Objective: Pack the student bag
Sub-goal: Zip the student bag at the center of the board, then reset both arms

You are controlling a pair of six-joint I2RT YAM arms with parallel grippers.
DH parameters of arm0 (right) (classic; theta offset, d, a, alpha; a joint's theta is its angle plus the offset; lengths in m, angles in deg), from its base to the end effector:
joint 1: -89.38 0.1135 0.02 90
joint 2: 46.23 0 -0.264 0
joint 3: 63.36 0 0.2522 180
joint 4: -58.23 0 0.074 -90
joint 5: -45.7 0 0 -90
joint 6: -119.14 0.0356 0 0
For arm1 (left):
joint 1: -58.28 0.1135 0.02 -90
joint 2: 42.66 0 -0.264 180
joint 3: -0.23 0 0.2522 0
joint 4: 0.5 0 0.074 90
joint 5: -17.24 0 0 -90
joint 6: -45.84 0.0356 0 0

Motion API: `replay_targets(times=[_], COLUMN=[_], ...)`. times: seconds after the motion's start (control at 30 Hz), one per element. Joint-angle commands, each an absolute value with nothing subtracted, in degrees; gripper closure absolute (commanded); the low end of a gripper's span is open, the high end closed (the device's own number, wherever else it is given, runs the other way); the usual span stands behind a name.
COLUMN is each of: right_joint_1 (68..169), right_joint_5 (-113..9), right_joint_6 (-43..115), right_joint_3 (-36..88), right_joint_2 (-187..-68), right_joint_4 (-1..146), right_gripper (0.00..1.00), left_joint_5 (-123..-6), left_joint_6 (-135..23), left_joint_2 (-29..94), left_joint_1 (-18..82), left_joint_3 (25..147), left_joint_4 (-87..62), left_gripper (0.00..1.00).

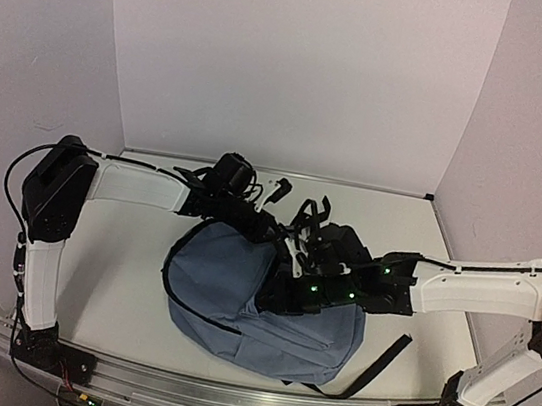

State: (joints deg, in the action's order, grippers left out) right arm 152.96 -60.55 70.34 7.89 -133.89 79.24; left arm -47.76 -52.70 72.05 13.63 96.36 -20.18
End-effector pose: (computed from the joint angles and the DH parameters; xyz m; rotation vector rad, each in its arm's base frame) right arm 0.1411 0.3063 0.2403 -0.6649 2.4431 1.2085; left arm 0.3116 -0.3290 0.2072 0.9641 2.1460 -0.9715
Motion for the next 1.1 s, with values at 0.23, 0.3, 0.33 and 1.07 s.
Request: replay_targets(times=[0.23, 0.3, 0.33, 1.07], right_joint_1=[148.75, 144.04, 141.60, 99.18], right_joint_5=[-48.35, -47.50, -46.56, -36.97], right_joint_6=[64.33, 62.47, 61.43, 46.15], right_joint_3=[20.61, 20.40, 19.97, -2.26], right_joint_2=[-129.78, -129.04, -128.53, -106.16], right_joint_4=[86.89, 87.28, 87.25, 66.20], right_gripper=[0.17, 0.09, 0.05, 0.02], left_joint_5=[-56.29, -56.58, -55.98, -75.98], left_joint_6=[-59.45, -61.45, -62.38, -62.44], left_joint_2=[63.66, 61.71, 60.66, 17.67], left_joint_1=[18.54, 21.49, 23.47, 63.43], left_joint_3=[97.59, 97.36, 96.60, 55.31], left_joint_4=[-21.58, -23.29, -23.47, -13.49], left_gripper=[0.08, 0.01, 0.01, 0.00])
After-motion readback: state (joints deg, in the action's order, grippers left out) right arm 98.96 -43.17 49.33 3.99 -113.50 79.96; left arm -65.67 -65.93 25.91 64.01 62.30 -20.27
